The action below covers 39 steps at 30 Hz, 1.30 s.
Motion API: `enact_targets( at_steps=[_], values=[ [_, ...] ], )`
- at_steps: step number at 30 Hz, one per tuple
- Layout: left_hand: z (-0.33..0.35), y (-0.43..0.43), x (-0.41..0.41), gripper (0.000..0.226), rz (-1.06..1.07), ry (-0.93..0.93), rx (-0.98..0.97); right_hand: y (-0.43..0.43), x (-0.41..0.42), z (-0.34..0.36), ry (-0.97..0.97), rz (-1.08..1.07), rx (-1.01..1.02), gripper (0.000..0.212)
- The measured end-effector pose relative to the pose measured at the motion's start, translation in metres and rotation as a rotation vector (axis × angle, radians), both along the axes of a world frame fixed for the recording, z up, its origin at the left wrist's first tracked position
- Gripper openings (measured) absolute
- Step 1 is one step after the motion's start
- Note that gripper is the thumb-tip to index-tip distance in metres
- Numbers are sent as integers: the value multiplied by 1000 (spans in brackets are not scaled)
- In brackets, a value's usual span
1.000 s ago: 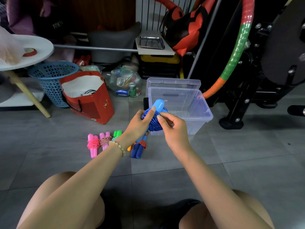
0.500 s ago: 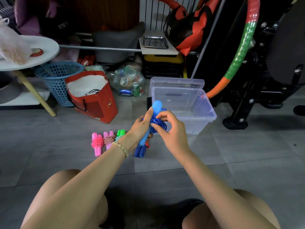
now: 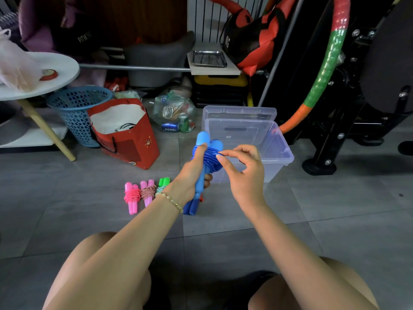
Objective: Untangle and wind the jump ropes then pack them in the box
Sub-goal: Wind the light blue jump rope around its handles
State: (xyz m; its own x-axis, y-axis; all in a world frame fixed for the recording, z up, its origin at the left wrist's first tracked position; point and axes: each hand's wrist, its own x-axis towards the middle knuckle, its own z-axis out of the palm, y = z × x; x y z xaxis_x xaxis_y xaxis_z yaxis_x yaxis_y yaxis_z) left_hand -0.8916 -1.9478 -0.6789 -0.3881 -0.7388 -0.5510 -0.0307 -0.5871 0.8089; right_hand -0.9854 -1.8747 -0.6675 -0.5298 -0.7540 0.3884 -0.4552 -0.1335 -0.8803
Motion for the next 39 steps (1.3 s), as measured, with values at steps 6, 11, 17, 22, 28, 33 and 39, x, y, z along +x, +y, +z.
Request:
enact_targets(
  at_steps=[6,11,17,22,28,33,39],
  values=[
    [0,-9,7,44,2,227,141,3,-6,5,-144,327,266,17],
    [13,-22,22,42,16,474,242,10,-26,27,-795,391,49,21],
    [15,-1,14,44,-38,87,-101,7,-24,23,-655,324,160,14],
    [10,12,8,39,-166,0,-295,6,-23,28,-375,196,111,9],
    [2,18,3,31,-159,29,-410,4,-22,17,32,-46,18,7],
    [3,17,4,30,-170,97,-457,4,-22,18,70,-43,-39,7],
    [2,16,7,32,-114,34,-530,4,-25,13,534,-19,0,9]
  ],
)
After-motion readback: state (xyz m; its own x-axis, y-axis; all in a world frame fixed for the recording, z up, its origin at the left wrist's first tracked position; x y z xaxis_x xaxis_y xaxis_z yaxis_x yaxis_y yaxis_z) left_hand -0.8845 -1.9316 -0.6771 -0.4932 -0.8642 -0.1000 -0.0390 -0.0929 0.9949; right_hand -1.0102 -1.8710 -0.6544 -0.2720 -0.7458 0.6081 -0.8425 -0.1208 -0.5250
